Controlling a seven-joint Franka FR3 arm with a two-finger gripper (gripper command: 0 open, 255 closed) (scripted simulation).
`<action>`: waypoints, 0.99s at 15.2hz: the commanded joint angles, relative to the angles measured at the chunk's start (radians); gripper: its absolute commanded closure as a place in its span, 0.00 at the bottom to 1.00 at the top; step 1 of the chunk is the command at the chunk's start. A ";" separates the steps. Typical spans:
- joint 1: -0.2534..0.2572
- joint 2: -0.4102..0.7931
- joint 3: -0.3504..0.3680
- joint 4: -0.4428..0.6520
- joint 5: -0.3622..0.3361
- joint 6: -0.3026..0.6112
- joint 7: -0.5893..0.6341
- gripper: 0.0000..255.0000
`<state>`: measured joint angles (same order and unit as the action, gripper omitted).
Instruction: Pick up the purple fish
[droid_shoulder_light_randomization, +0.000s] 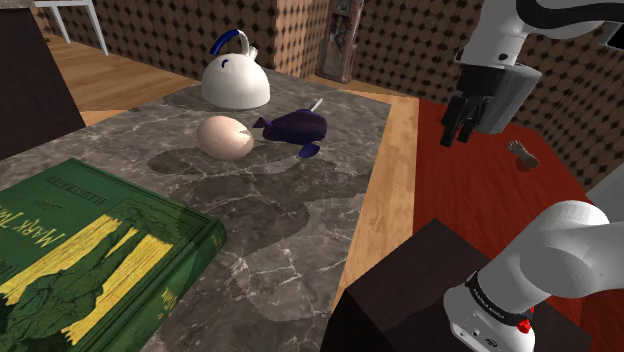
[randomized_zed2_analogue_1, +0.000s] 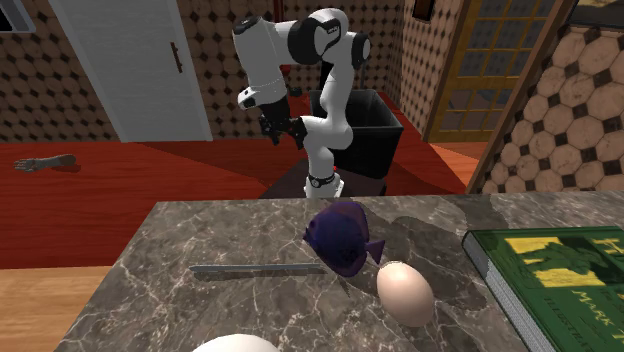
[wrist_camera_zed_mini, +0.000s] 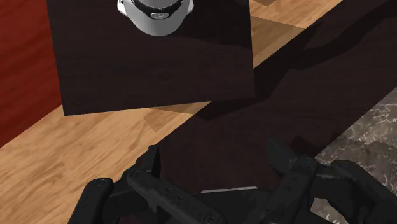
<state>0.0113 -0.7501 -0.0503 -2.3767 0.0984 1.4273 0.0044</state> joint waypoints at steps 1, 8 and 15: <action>0.000 0.000 0.000 0.000 0.000 0.000 0.000 0.00; 0.081 0.260 0.001 0.174 0.066 0.093 -0.112 0.00; 0.146 0.508 0.015 0.402 0.134 0.118 -0.220 0.00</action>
<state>0.1468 -0.2827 -0.0409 -2.0124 0.2204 1.5407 -0.2031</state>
